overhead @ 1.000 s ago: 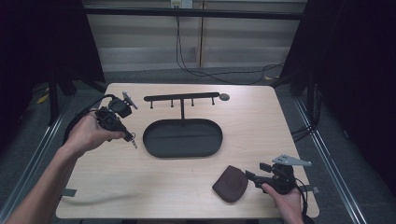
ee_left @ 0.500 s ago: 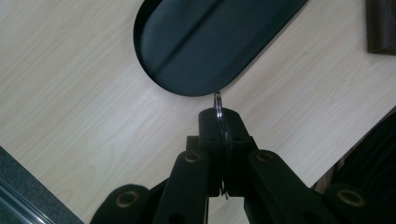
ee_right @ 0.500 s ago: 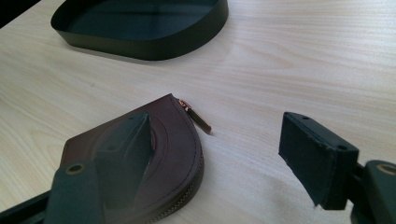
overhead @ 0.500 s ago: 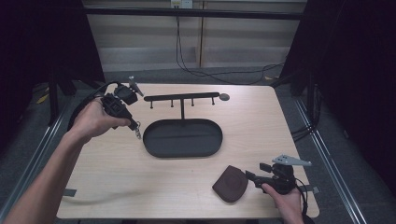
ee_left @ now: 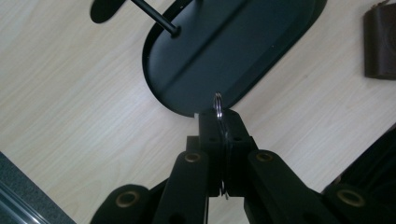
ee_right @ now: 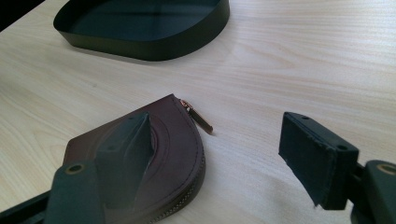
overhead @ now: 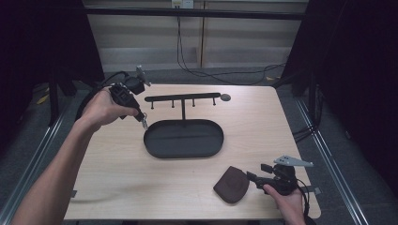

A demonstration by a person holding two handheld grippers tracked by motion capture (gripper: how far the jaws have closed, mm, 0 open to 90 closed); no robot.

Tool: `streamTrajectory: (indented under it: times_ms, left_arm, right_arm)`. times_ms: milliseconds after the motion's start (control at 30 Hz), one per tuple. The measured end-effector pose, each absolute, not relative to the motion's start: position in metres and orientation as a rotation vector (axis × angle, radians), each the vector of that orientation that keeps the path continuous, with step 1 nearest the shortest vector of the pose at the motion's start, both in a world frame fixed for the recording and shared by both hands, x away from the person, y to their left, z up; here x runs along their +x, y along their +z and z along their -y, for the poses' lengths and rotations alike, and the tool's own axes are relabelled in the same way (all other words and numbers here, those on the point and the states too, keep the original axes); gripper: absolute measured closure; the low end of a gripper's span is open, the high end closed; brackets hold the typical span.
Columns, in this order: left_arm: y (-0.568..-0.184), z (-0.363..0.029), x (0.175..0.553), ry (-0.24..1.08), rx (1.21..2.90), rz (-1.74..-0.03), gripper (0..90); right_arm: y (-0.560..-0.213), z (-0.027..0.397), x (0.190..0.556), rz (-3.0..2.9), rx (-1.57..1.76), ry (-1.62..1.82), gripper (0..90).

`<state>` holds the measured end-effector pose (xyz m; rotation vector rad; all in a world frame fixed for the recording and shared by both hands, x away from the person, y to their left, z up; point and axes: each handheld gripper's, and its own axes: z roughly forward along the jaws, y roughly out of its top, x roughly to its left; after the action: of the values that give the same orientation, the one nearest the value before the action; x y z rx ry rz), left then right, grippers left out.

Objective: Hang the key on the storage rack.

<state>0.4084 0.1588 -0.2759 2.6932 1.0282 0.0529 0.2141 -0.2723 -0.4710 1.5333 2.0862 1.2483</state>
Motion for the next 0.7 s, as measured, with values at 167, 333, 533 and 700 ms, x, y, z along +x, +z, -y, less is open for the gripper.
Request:
streamTrajectory:
  times_ms: [167, 333, 533, 700]
  left_arm:
    - [-0.273, -0.157, 0.420, 0.044, 2.662, -1.067, 89.2]
    - [-0.272, -0.153, 0.427, 0.058, 2.668, -1.096, 89.2]
    - [-0.266, -0.149, 0.433, 0.061, 2.652, -1.092, 89.2]
    - [-0.268, -0.145, 0.439, 0.056, 2.653, -1.106, 89.2]
  right_arm:
    - [-0.471, 0.272, 0.214, -2.086, 1.536, 1.250, 25.4]
    - [-0.471, 0.272, 0.214, -2.088, 1.535, 1.253, 25.4]
    - [-0.471, 0.272, 0.214, -2.091, 1.531, 1.256, 25.4]
    - [-0.471, 0.272, 0.213, -2.092, 1.532, 1.257, 25.4]
